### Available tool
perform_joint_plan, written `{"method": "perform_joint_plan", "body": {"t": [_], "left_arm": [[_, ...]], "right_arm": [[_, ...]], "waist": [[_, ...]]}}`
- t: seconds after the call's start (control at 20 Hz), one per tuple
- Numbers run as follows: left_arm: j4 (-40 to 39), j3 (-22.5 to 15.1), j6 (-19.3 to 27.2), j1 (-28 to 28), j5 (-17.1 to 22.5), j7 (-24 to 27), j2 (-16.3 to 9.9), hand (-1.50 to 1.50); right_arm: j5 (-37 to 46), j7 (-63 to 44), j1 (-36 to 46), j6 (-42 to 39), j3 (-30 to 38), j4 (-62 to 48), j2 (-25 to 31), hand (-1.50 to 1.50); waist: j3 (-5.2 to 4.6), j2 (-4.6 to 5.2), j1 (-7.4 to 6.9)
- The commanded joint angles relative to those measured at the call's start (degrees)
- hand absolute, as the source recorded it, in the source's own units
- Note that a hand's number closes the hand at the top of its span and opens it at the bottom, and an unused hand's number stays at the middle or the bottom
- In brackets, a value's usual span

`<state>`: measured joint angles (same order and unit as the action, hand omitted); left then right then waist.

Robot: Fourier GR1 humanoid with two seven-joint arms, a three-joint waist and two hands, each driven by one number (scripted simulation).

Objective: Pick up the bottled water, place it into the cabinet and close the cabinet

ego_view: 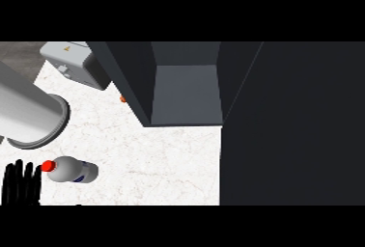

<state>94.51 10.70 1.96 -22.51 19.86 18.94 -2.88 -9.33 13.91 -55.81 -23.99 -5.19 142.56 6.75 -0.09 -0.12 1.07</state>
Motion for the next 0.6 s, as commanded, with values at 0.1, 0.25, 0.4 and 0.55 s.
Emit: {"method": "perform_joint_plan", "body": {"t": [0.1, 0.25, 0.4, 0.55], "left_arm": [[-11.3, 1.9, -0.8, 6.1, -0.6, 4.6, 0.1, -1.50], [-20.3, 4.0, -3.4, 8.4, -0.8, 11.0, -0.6, -1.50], [-25.9, 6.9, -4.7, 12.1, 0.9, 11.2, -3.2, -1.50], [-29.1, 5.2, -0.8, 15.3, -1.9, 14.6, 0.6, -1.50]], "right_arm": [[-5.4, -0.2, -6.7, -1.9, 2.9, 10.3, 0.9, -1.50], [-4.6, 1.8, -7.8, -3.3, 3.9, 8.8, 1.4, -1.50], [-3.2, 3.5, -10.4, -4.1, 2.1, 9.5, -0.2, -1.50], [-4.9, 4.4, -7.3, -3.7, 5.0, 7.7, 0.2, -1.50]], "waist": [[0.02, -0.01, 0.12], [0.00, 0.01, 0.09], [-0.03, -0.01, 0.31], [0.01, 0.11, -0.12]]}}
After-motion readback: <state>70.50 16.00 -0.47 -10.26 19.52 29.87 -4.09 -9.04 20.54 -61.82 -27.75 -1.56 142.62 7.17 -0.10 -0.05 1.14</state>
